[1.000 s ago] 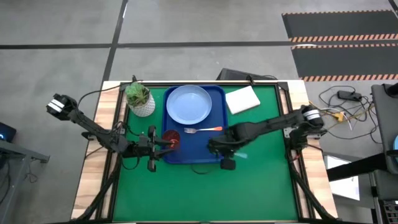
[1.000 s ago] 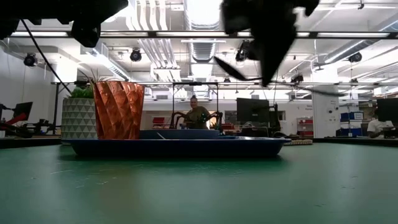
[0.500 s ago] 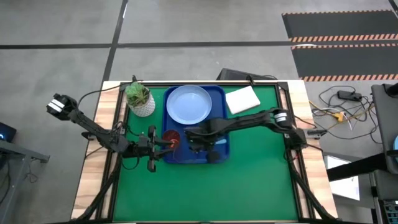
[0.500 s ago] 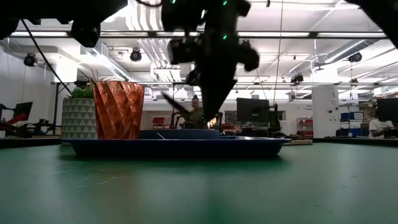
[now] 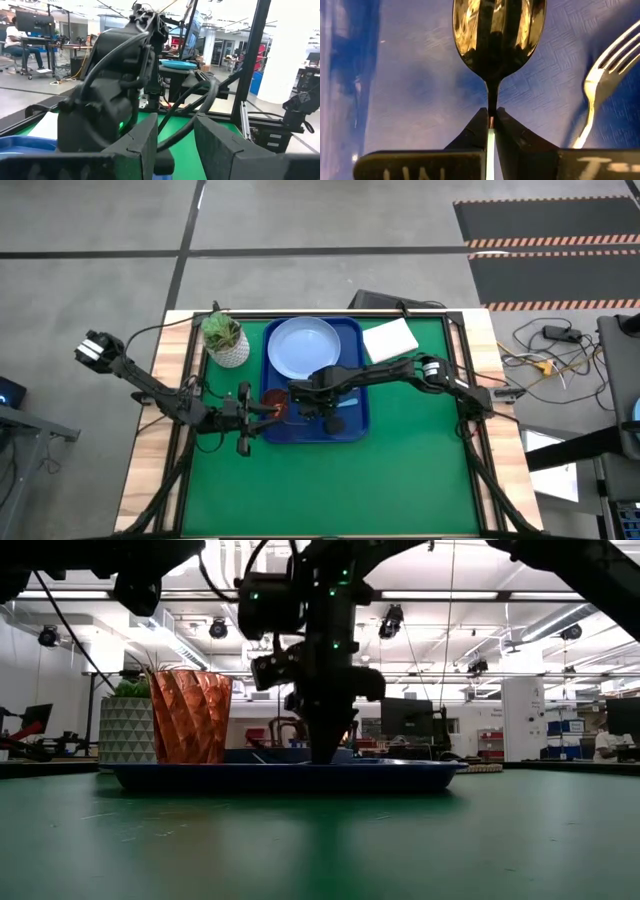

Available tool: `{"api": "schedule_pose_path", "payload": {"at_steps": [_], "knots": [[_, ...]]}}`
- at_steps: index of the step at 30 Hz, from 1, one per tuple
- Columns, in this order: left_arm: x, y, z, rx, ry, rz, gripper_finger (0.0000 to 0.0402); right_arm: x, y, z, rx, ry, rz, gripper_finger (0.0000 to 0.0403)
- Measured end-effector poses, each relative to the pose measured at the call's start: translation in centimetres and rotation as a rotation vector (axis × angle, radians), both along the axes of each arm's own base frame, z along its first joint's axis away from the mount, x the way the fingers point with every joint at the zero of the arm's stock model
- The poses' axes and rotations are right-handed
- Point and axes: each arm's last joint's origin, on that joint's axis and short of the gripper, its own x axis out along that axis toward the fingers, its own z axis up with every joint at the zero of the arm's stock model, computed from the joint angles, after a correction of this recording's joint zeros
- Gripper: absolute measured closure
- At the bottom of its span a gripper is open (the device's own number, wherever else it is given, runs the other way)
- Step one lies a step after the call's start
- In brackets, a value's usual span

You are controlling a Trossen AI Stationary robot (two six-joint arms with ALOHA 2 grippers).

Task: Pick and place plate/cup/fork/spoon on tray
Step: Put the blue spoon on the blue tray to the left of the orange fork

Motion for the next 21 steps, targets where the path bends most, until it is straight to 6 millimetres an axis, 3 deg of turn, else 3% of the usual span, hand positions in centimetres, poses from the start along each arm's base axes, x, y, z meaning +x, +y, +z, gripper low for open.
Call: {"api": "schedule_pose_path", "payload": {"at_steps": [13, 21], "knots": [[0.0, 0.0, 0.0, 0.016, 0.001, 0.003, 0.0292, 0.1, -0.7, -1.1, 0.024, 0.021, -0.189, 0.0392], [0.0, 0.0, 0.0, 0.024, 0.002, 0.01, 0.0292, 0.1, -0.7, -1.0, 0.024, 0.019, -0.182, 0.0343]]}}
